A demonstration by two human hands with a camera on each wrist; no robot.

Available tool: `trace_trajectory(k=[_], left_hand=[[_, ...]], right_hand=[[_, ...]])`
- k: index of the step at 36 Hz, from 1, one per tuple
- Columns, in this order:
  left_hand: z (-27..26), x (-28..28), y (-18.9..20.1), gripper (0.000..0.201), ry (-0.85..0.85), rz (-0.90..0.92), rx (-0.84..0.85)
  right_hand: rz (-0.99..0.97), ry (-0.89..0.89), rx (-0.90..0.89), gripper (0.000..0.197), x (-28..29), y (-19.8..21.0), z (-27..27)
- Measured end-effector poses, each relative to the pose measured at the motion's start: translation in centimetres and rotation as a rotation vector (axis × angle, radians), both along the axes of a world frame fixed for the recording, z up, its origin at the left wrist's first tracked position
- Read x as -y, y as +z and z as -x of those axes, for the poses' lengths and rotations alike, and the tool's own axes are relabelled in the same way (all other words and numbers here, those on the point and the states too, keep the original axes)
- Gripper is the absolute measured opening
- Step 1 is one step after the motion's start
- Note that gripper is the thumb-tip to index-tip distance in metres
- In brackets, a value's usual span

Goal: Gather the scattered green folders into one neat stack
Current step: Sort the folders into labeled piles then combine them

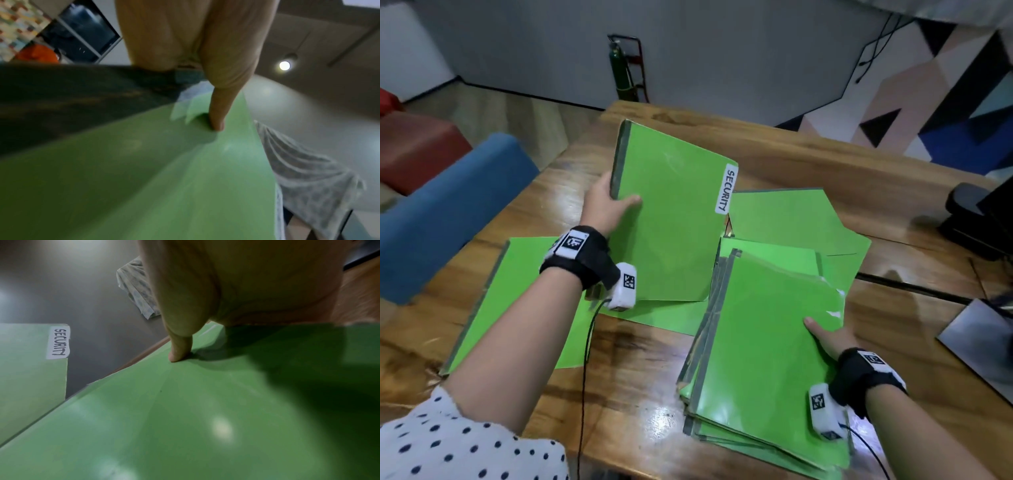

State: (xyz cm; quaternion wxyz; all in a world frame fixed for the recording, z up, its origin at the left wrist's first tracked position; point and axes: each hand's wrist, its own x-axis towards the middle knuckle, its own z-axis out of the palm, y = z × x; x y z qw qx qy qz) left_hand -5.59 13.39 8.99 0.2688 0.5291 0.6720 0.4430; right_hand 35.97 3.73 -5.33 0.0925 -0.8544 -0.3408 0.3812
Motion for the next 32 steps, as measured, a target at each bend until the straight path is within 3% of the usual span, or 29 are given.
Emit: trace_trajectory(k=[2, 5, 8, 10, 13, 15, 17, 22, 27, 32], left_hand=[[1.1, 0.4, -1.6, 0.056, 0.0, 0.131, 0.005], [2.8, 0.3, -3.1, 0.061, 0.119, 0.219, 0.024], [4.7, -0.5, -3.1, 0.051, 0.229, 0.238, 0.198], [5.6, -1.1, -2.8, 0.031, 0.274, 0.254, 0.352], [5.8, -1.3, -2.5, 0.017, 0.232, 0.387, 0.397], [5.5, -1.0, -3.2, 0.033, 0.188, 0.475, 0.339], [4.8, -0.6, -4.6, 0.053, 0.128, 0.563, 0.171], [2.1, 0.9, -7.9, 0.057, 0.098, 0.682, -0.278], [2.0, 1.8, -11.3, 0.062, 0.173, 0.834, -0.325], [0.9, 2.3, -11.4, 0.054, 0.226, 0.859, -0.393]], right_hand=[[-0.004, 0.001, 0.006, 0.098, 0.0, 0.0, 0.0], [0.015, 0.001, 0.006, 0.099, 0.0, 0.1, 0.0], [0.017, 0.005, 0.006, 0.1, 0.1, 0.2, 0.1], [0.01, -0.003, 0.0, 0.101, 0.1, 0.3, 0.2], [0.005, -0.018, -0.012, 0.1, 0.0, 0.5, 0.3], [0.012, -0.017, -0.014, 0.1, 0.0, 0.5, 0.3], [0.013, -0.015, -0.017, 0.101, -0.1, 0.6, 0.3], [0.028, -0.002, -0.011, 0.101, 0.1, 0.5, 0.3], [0.031, 0.01, -0.007, 0.098, 0.1, 0.5, 0.3], [0.034, 0.01, -0.011, 0.096, 0.0, 0.6, 0.3]])
